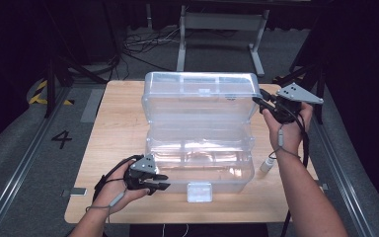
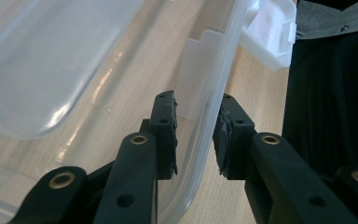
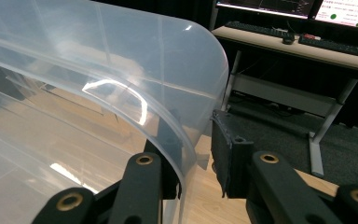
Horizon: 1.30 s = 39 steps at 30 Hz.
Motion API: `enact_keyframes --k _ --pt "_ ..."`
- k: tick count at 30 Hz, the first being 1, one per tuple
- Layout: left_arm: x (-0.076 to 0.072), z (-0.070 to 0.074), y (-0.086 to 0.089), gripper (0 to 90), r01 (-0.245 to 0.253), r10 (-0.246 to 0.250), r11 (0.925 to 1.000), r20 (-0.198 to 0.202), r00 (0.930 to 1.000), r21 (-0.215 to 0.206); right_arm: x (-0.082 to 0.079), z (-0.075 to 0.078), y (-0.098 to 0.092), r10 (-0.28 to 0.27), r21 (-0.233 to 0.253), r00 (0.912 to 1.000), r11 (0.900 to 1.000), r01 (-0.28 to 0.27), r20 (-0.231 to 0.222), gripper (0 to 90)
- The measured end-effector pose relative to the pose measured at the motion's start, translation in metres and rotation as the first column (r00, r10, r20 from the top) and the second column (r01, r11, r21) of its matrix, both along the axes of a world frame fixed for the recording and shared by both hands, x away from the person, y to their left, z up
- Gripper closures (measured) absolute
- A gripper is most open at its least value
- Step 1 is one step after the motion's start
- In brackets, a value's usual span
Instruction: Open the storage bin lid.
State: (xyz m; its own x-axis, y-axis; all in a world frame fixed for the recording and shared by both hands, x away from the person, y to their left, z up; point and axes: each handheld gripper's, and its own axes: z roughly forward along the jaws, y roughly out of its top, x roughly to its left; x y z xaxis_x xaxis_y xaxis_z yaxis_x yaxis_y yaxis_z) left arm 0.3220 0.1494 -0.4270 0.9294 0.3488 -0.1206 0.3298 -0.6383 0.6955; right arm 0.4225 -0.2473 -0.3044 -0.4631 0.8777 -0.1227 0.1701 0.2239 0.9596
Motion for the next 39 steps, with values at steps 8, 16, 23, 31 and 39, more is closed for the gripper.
enact_keyframes --k 8,16,23,31,39 --pt "0.0 0.0 0.0 71.6 0.001 -0.001 1.0 0.004 1.0 0.0 0.008 0.003 0.003 -0.02 -0.005 0.9998 1.0 0.02 -0.001 73.8" --pt "0.0 0.0 0.0 71.5 0.002 -0.002 1.0 0.004 1.0 0.001 0.017 0.005 0.007 -0.041 -0.001 0.999 0.999 0.041 0.019 73.9" --pt "0.0 0.0 0.0 71.6 0.003 -0.003 1.0 0.004 1.0 0.001 0.025 0.003 0.007 -0.047 0.01 0.9986 0.999 0.047 0.023 75.2" --pt "0.0 0.0 0.0 71.7 0.005 -0.005 1.0 0.003 1.0 -0.002 0.032 0.0 0.007 -0.05 0.006 0.9983 0.999 0.05 0.031 77.0" --pt "0.0 0.0 0.0 71.7 0.004 -0.004 1.0 0.002 1.0 -0.003 0.038 -0.004 0.006 -0.054 0.034 0.998 0.998 0.053 0.034 78.0"
